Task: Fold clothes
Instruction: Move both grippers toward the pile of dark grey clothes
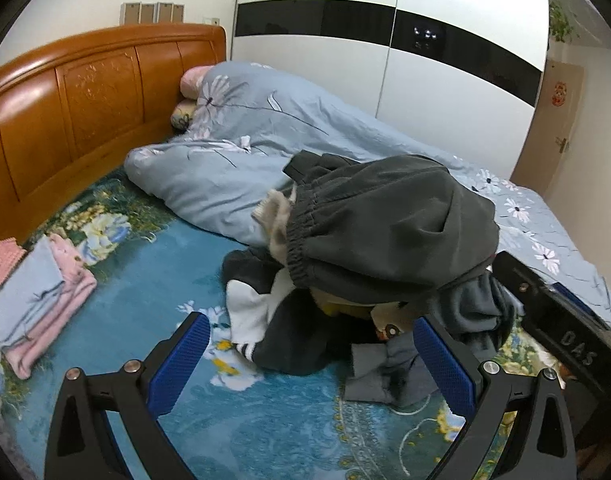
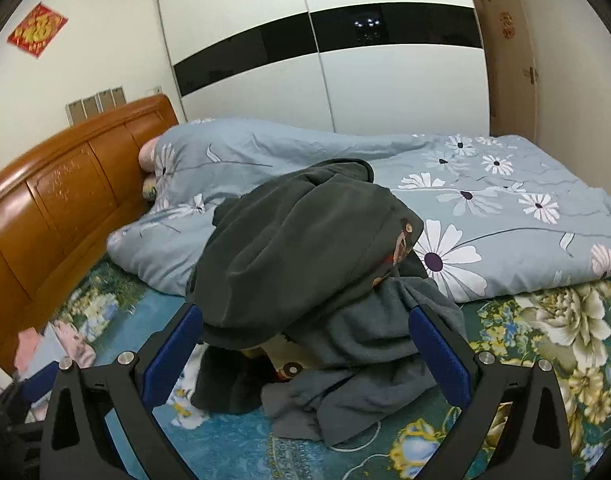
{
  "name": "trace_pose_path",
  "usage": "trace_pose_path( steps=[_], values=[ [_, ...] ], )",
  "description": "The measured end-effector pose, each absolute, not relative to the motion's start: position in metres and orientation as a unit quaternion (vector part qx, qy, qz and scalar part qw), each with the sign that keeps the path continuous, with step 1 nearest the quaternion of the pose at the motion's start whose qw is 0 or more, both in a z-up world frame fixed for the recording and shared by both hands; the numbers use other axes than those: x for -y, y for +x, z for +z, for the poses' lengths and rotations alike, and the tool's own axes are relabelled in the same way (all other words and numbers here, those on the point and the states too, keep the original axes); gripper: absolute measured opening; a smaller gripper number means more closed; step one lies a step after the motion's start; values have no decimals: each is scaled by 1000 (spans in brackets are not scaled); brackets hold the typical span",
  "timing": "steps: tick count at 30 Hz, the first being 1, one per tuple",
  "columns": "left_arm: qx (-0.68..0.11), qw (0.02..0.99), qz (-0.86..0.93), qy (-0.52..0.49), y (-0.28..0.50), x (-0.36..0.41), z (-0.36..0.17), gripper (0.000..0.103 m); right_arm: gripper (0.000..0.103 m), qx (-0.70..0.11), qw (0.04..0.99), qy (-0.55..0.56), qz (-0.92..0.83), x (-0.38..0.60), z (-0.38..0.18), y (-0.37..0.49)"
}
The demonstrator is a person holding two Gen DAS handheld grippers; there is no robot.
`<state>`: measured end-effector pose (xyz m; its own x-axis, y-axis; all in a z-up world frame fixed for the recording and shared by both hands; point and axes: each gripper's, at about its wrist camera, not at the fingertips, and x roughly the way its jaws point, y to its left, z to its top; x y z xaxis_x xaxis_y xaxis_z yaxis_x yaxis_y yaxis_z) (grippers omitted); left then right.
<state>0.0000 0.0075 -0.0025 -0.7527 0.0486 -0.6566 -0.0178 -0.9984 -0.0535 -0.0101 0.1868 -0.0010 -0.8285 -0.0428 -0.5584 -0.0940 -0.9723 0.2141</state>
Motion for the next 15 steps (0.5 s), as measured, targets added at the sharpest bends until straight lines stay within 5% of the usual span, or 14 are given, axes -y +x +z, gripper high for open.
trace_pose_path(
  steps=[15],
  values=[
    [45, 37, 935, -350, -8, -9, -12, 103, 103, -78, 8, -314, 946, -177, -7, -12]
  ],
)
